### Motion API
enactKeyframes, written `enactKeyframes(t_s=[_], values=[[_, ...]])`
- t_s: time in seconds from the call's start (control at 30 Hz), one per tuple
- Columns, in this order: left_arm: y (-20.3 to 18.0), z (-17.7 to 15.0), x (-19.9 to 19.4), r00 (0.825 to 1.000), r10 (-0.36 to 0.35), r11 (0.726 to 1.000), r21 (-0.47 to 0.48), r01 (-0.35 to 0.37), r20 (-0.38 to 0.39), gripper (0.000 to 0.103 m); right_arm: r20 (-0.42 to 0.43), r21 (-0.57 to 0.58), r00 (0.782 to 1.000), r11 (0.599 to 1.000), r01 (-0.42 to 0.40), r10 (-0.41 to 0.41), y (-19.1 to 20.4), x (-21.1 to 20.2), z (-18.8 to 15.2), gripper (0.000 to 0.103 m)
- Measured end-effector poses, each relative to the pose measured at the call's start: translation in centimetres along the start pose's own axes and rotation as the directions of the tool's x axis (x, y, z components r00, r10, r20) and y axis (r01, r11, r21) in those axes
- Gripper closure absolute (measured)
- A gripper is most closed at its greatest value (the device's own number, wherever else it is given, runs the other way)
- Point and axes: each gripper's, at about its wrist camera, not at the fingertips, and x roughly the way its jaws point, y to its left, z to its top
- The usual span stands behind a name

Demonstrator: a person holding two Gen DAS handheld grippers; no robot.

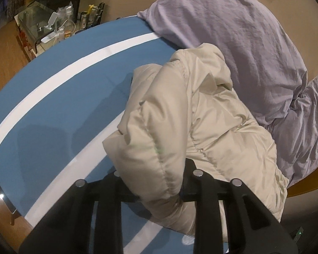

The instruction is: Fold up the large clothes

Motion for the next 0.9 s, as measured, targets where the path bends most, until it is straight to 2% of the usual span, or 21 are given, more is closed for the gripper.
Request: enactKeyframes(t_s=[0.1, 0.2, 0.23, 0.27, 0.33, 0.47, 0.63, 0.77, 0.9], values=[[0.4, -0.2, 0.3, 1.000, 0.014, 1.000, -0.015, -0.014, -0.012, 0.068, 0.027, -0.016, 0.998, 0.998, 0.054, -0.054, 0.4, -0.7, -0.2, 0.068], [0.2, -0.3, 0.3, 0.999, 0.049, 0.999, -0.008, -0.049, -0.006, 0.061, 0.098, -0.071, 0.984, 0.985, 0.158, -0.151, 1.6, -1.6, 0.0, 0.059], [0.1, -0.3, 0.4, 0.998, 0.059, 0.998, -0.003, -0.059, -0.006, 0.055, 0.137, -0.096, 0.973, 0.975, 0.201, -0.188, 2.1, -2.2, 0.2, 0.056], [0.0, -0.3, 0.4, 0.996, 0.085, 0.996, 0.004, -0.085, -0.005, 0.046, 0.156, -0.107, 0.967, 0.969, 0.221, -0.203, 2.4, -2.5, 0.3, 0.054], [-0.1, -0.3, 0.6, 0.991, 0.137, 0.990, 0.015, -0.137, 0.003, 0.035, 0.192, -0.128, 0.955, 0.959, 0.252, -0.225, 3.0, -3.1, 0.7, 0.052], [0.0, 0.0, 0.9, 0.989, 0.148, 0.989, 0.013, -0.148, -0.003, 0.025, 0.246, -0.182, 0.940, 0.942, 0.282, -0.235, 4.9, -4.0, 1.5, 0.048], [0.0, 0.1, 1.3, 0.992, 0.122, 0.992, -0.010, -0.122, -0.015, 0.022, 0.251, -0.309, 0.947, 0.911, 0.274, -0.200, 8.8, -3.1, 0.3, 0.043], [0.1, 0.0, 1.7, 0.996, 0.091, 0.995, -0.046, -0.092, -0.021, 0.022, 0.217, -0.442, 0.959, 0.857, 0.264, -0.184, 12.2, -0.4, -2.3, 0.043], [-0.1, 0.1, 2.1, 0.997, 0.068, 0.995, -0.070, -0.069, -0.028, 0.022, 0.185, -0.498, 0.966, 0.831, 0.250, -0.180, 14.2, 1.3, -3.8, 0.043]])
